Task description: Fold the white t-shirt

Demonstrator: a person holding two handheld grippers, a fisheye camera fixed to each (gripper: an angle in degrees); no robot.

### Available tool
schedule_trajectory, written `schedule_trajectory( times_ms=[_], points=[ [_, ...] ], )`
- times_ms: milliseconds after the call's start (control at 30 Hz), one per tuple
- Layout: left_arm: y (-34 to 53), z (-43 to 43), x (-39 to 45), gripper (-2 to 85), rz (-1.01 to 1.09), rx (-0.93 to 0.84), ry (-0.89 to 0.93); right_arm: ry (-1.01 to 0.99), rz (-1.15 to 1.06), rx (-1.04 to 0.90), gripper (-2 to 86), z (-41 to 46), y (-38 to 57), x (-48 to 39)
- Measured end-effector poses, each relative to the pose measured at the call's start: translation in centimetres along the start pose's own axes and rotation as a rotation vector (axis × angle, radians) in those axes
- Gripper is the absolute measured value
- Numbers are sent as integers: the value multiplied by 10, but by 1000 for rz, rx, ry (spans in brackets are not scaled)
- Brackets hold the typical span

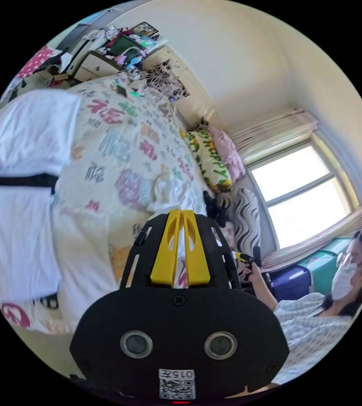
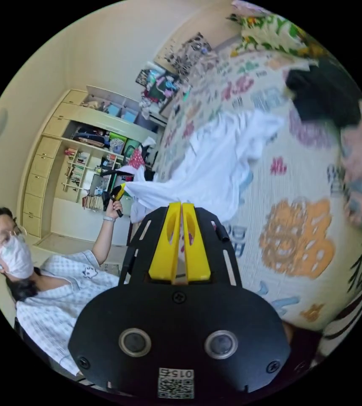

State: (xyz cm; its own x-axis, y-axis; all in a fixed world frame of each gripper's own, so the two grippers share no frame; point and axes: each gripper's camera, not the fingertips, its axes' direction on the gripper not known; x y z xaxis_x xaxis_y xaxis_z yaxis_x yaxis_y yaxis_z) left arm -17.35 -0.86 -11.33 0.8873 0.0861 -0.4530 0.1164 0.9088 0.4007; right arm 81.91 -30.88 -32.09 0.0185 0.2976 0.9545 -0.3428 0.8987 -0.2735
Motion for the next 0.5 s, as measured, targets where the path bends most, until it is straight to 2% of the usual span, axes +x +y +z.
schedule_trajectory(
  times_ms=[133, 233, 367, 500],
  points=[
    [-111, 13, 84, -8, 140, 60, 62, -55, -100, 163, -4, -64, -79, -44],
    [-160, 5, 153, -8, 238, 91, 106, -27, -188, 270, -4, -117, -125, -97],
    [-171, -14, 212, -8, 383, 78, 109, 38, -325, 321, -3, -161, -136, -164],
    [-126, -21, 219, -8, 479, -18, 95, 73, -398, 235, -3, -151, -109, -178]
  ],
)
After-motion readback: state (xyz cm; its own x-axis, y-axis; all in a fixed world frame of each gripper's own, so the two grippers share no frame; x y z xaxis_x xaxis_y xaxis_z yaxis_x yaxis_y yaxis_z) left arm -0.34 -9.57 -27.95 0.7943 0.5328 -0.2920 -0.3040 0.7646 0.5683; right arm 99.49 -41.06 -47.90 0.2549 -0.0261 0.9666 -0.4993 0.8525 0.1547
